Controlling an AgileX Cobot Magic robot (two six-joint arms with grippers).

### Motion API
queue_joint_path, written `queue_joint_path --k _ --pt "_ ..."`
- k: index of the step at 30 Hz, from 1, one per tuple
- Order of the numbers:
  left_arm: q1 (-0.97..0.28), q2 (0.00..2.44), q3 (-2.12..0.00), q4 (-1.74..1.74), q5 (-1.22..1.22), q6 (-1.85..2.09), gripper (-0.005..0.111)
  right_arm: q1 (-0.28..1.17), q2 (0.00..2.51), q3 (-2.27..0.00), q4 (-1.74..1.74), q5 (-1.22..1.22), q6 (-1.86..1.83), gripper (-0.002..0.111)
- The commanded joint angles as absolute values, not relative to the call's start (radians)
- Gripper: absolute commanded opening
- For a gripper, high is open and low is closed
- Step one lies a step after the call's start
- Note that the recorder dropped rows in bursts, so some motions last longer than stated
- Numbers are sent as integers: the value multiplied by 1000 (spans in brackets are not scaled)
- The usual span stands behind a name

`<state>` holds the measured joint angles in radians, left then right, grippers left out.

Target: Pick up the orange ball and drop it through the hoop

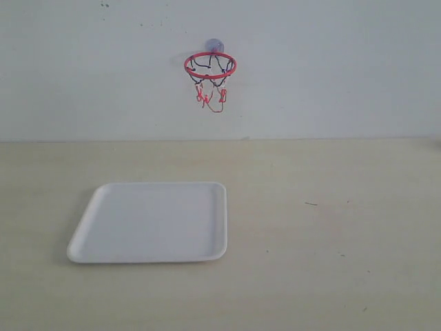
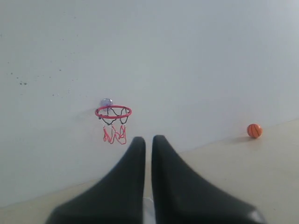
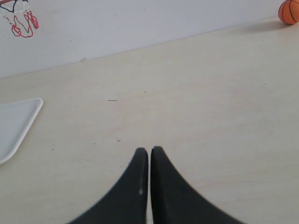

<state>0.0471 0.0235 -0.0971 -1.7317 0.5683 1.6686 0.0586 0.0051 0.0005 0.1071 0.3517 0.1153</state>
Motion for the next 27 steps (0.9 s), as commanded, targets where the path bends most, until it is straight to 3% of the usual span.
queue_joint_path --k 1,13,17,21,23,27 --pt "48 12 -94 -1744 546 1673 4 51 0 0 98 346 112 1" --pt "48 0 -52 -1699 278 1476 4 51 0 0 98 337 112 1" --pt "48 0 -37 -1065 313 924 4 51 0 0 98 337 112 1" --pt "48 0 -35 -410 349 115 4 51 0 0 98 337 112 1" --pt "48 0 -35 -220 342 -135 4 51 0 0 98 337 112 1" --pt "48 0 -27 -108 335 -256 4 51 0 0 98 337 112 1"
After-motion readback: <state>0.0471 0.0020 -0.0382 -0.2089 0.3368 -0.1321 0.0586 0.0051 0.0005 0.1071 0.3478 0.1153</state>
